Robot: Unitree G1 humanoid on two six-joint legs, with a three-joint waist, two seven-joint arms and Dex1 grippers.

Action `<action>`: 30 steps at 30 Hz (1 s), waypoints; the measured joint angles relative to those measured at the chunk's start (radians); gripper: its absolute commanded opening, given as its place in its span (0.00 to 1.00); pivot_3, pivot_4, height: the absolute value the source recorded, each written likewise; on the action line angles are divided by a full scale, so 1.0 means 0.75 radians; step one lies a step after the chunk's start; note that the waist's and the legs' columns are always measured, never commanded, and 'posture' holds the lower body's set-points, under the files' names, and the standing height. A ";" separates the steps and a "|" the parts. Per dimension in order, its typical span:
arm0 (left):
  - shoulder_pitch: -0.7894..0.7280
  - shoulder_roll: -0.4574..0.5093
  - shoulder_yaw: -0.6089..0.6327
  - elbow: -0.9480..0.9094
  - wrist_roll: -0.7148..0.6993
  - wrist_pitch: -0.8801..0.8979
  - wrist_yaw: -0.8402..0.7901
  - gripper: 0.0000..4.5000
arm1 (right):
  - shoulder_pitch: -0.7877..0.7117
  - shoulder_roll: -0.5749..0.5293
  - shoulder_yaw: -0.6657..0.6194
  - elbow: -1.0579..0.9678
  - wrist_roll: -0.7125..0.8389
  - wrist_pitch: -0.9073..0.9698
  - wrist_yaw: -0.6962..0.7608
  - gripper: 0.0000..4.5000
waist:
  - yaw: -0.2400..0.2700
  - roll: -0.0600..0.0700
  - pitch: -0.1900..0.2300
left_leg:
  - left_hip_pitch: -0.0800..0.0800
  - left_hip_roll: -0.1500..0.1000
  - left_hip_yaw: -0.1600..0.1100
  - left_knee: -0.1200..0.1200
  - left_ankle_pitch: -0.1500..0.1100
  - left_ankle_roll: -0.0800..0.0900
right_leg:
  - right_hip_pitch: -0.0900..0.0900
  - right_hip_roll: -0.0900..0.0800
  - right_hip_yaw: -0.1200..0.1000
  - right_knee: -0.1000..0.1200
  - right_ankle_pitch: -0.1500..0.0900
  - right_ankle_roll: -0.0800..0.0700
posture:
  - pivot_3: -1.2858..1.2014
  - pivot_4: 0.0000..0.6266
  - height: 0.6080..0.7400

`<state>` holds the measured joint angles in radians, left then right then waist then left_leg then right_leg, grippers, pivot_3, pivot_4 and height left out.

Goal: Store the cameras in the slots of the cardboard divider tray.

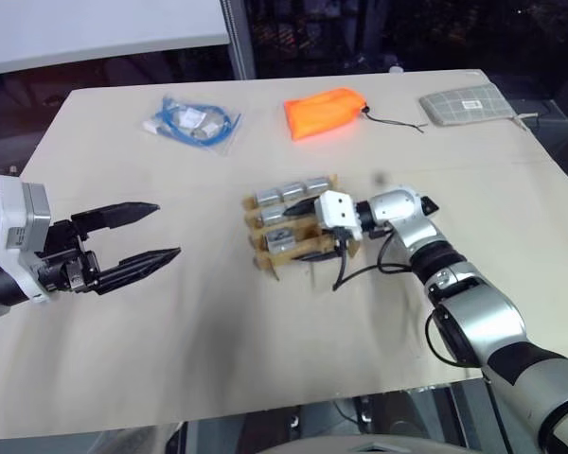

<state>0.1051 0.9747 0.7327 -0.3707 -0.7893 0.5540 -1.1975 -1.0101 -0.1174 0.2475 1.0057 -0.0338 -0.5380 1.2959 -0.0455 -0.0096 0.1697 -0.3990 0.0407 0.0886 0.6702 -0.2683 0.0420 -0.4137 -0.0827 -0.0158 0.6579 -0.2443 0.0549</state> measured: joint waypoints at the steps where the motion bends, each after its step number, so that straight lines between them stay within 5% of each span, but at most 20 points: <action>1: -0.004 0.000 0.000 0.000 0.000 0.001 0.000 0.86 | 0.000 -0.001 0.001 0.003 -0.007 -0.009 -0.010 0.98 | 0.000 0.000 0.000 | 0.000 0.000 0.000 0.000 0.000 0.000 | 0.000 0.000 0.000 0.000 0.000 0.000 | 0.52 0.24 1.00; 7: -0.013 0.001 -0.013 0.000 0.000 0.004 0.000 0.86 | -0.001 -0.001 -0.014 0.030 -0.007 -0.020 -0.047 0.93 | 0.000 0.000 0.000 | 0.000 0.000 0.000 0.000 0.000 0.000 | 0.000 0.000 0.000 0.000 0.000 0.000 | 0.52 0.24 1.00; 15: -0.018 0.001 -0.043 0.001 0.001 0.004 0.002 0.86 | -0.010 0.010 -0.042 0.023 0.041 -0.001 -0.024 0.16 | 0.001 0.000 0.000 | 0.001 0.000 0.000 0.000 0.000 0.000 | 0.001 0.000 0.000 0.001 0.000 0.000 | 0.52 0.24 1.00; 30: -0.023 0.001 -0.047 0.014 0.001 0.002 0.001 0.86 | -0.031 0.007 -0.053 0.020 0.101 0.108 0.056 0.13 | 0.001 -0.001 0.000 | 0.001 0.000 0.000 0.000 0.000 0.000 | 0.000 0.000 0.000 0.001 0.000 0.000 | 0.52 0.24 1.00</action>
<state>0.0879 0.9753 0.6977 -0.3604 -0.7883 0.5558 -1.1969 -1.0337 -0.1119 0.2076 1.0211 0.0419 -0.4573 1.3377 -0.0449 -0.0100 0.1698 -0.3984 0.0407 0.0883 0.6704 -0.2681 0.0417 -0.4134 -0.0829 -0.0160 0.6590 -0.2443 0.0549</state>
